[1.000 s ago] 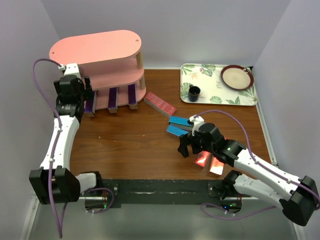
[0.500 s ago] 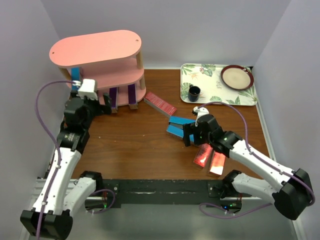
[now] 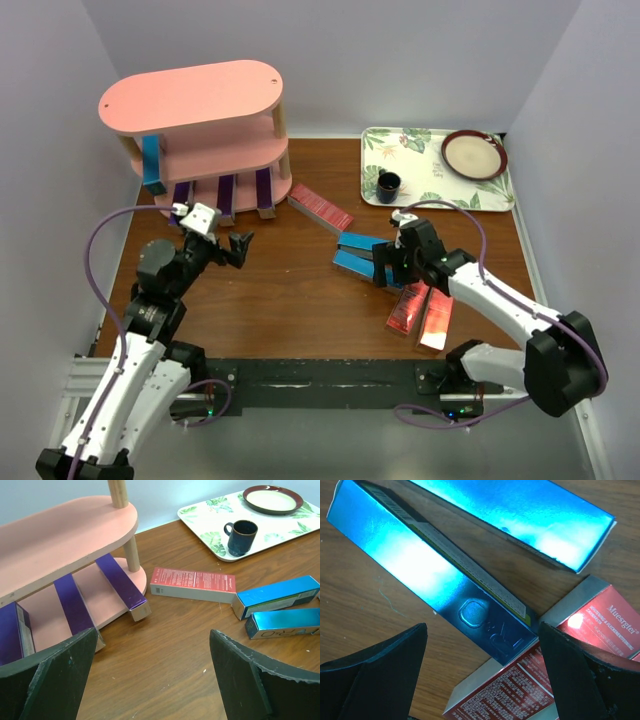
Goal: Place and organize the toothpastes onto the shelf
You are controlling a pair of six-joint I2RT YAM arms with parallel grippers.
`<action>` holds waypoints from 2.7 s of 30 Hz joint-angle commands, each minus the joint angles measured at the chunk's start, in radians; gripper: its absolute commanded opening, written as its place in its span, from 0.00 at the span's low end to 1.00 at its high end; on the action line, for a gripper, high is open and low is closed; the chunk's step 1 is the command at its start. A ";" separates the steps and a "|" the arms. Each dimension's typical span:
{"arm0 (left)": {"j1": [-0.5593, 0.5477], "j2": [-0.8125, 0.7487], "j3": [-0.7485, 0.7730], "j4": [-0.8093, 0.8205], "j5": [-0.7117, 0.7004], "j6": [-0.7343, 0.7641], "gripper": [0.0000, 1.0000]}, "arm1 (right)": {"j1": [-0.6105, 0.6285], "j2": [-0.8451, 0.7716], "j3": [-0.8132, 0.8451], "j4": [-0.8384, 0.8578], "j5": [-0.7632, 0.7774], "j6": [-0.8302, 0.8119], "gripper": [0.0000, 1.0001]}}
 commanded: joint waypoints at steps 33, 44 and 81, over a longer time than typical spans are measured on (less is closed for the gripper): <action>-0.035 0.062 -0.025 0.054 0.012 -0.050 1.00 | 0.411 0.227 0.128 0.243 -0.277 0.188 0.93; -0.170 0.330 0.059 -0.113 0.087 -0.139 1.00 | 0.414 0.028 0.105 0.111 0.122 0.203 0.95; -1.164 1.050 0.246 -0.129 -1.094 -0.887 0.72 | 0.147 -0.411 -0.113 -0.019 0.392 0.222 0.99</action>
